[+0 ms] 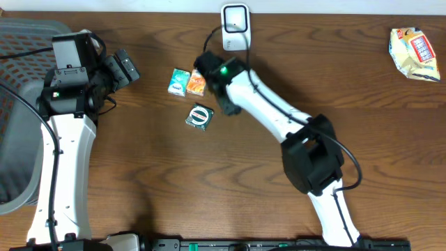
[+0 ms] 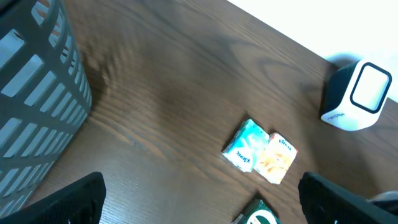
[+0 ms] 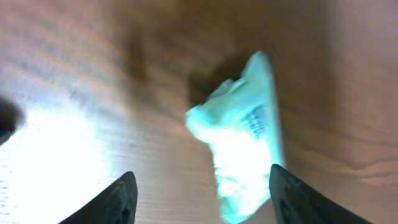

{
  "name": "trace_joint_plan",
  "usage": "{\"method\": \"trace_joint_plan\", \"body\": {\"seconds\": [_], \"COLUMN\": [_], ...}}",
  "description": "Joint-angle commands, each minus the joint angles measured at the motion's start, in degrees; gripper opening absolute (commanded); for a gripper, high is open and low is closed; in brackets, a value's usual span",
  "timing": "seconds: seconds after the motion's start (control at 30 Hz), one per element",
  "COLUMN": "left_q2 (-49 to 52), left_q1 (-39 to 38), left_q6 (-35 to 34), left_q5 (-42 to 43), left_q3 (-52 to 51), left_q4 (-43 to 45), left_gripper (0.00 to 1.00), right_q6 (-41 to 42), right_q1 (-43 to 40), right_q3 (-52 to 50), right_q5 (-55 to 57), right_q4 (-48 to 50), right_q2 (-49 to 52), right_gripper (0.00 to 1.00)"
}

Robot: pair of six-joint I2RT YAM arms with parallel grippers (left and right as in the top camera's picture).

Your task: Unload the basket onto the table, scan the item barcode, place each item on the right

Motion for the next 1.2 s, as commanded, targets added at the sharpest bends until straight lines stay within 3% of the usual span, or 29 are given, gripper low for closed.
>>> {"method": "trace_joint_plan", "body": {"seconds": [0.0,0.17,0.33,0.47,0.5,0.67,0.87,0.93,1.17], "left_q2": [0.11,0.11,0.11,0.11,0.11,0.11,0.11,0.11,0.11], "left_q1": [0.09,0.09,0.09,0.09,0.09,0.09,0.09,0.09,0.09], "left_q6": [0.15,0.15,0.15,0.15,0.15,0.15,0.15,0.15,0.15], "left_q5": [-0.76,-0.76,-0.76,-0.76,-0.76,-0.76,-0.76,-0.76,-0.76], "left_q3": [0.2,0.2,0.2,0.2,0.2,0.2,0.2,0.2,0.2], "left_q4": [-0.13,-0.13,-0.15,-0.13,-0.13,-0.13,-0.13,-0.13,-0.13], "left_gripper": [0.98,0.98,0.98,0.98,0.98,0.98,0.98,0.98,0.98], "right_q6": [-6.4,-19.54,-19.69,-19.69,-19.67,-17.14,-12.28,-10.58,-10.62], "right_q1": [-4.9,-10.75,-13.55,-14.43,-14.4,-13.68,-13.49,-13.49,-13.53], "right_q3": [2.29,-0.52,-5.64,-10.03,-10.8,-12.11,-6.03,-2.43,1.66], "right_q5": [-4.96,-19.34,-19.5,-19.5,-19.54,-19.65,-15.5,-12.81,-11.91], "right_q4": [-0.9,-2.05,0.96,5.05,5.79,8.17,9.75,12.33,36.11], "right_q2": [-0.09,0.39,0.42,0.42,0.42,0.39,0.24,0.24,0.26], "right_gripper": [0.64,0.64,0.67,0.62,0.6,0.19,0.06,0.06,0.01]}}
